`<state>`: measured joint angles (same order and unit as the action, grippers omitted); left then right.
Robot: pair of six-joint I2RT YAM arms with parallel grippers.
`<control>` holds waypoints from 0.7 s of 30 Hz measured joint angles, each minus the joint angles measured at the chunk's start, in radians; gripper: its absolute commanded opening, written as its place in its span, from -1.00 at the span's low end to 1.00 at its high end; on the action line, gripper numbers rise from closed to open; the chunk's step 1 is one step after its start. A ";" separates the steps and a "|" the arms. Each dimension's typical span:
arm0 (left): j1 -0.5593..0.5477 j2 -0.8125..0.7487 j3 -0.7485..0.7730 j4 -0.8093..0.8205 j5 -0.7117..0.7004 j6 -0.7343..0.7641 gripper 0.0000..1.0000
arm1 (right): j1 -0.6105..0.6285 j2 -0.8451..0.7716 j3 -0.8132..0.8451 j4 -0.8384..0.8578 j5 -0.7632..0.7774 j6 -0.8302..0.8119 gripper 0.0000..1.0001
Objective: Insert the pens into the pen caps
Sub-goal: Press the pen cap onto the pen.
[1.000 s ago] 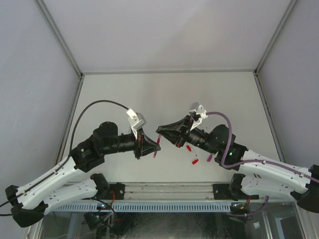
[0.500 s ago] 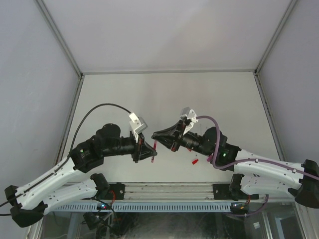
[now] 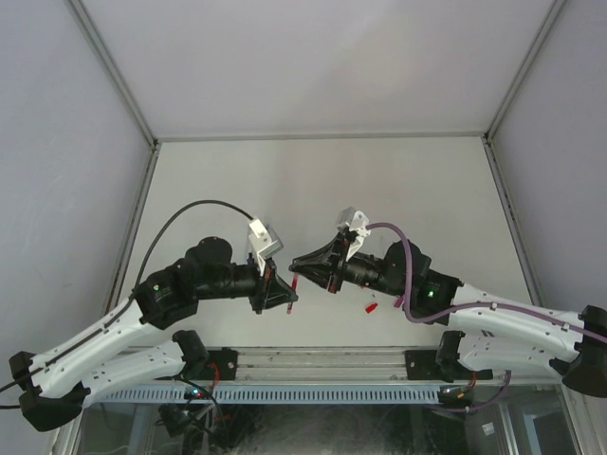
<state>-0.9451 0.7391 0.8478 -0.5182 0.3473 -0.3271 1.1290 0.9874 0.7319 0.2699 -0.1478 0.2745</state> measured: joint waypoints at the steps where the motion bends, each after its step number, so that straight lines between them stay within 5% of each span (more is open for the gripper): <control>1: 0.000 0.000 0.000 0.000 -0.001 0.002 -1.00 | 0.002 -0.003 0.002 -0.008 0.011 0.002 -1.00; 10: 0.000 0.001 0.000 0.007 -0.026 0.015 -1.00 | 0.058 -0.019 0.018 -0.075 0.185 0.023 -1.00; 21: -0.008 0.002 0.000 -0.033 -0.001 0.032 -1.00 | 0.045 -0.013 0.026 -0.108 0.064 0.035 -1.00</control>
<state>-0.9535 0.7406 0.8478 -0.5514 0.3466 -0.2947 1.1736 0.9745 0.7574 0.1616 -0.0837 0.3099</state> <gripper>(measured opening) 0.048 0.054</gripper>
